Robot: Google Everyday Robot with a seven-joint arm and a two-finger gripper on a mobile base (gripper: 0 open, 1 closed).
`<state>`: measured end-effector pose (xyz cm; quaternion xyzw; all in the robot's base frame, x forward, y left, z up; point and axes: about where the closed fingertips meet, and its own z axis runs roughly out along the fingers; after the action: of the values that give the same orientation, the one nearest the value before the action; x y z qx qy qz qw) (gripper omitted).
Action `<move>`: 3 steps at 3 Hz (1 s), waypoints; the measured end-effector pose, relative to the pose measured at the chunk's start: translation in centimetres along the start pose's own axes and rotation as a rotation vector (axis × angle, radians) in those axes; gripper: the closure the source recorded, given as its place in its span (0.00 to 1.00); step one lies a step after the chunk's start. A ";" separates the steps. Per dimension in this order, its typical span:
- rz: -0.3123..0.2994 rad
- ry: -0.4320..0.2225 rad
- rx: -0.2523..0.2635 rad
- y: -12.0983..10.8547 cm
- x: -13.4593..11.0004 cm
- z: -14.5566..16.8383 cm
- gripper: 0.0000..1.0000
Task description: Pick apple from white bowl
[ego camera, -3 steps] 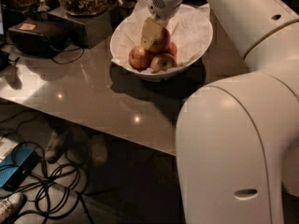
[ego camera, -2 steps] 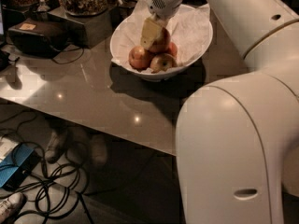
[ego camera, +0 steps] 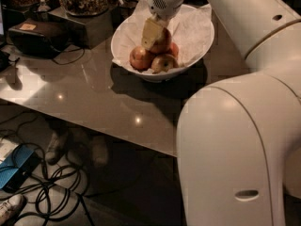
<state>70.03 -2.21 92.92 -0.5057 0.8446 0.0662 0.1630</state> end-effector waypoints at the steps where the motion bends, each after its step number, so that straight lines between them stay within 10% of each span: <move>1: 0.000 0.000 0.000 0.0 0.0 0.0 0.81; 3: 0.000 0.000 0.000 0.0 0.0 0.0 0.36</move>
Offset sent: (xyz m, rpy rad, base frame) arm 0.0000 0.0000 0.0000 0.0000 0.0000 0.0000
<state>70.04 -2.21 92.92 -0.5057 0.8446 0.0662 0.1630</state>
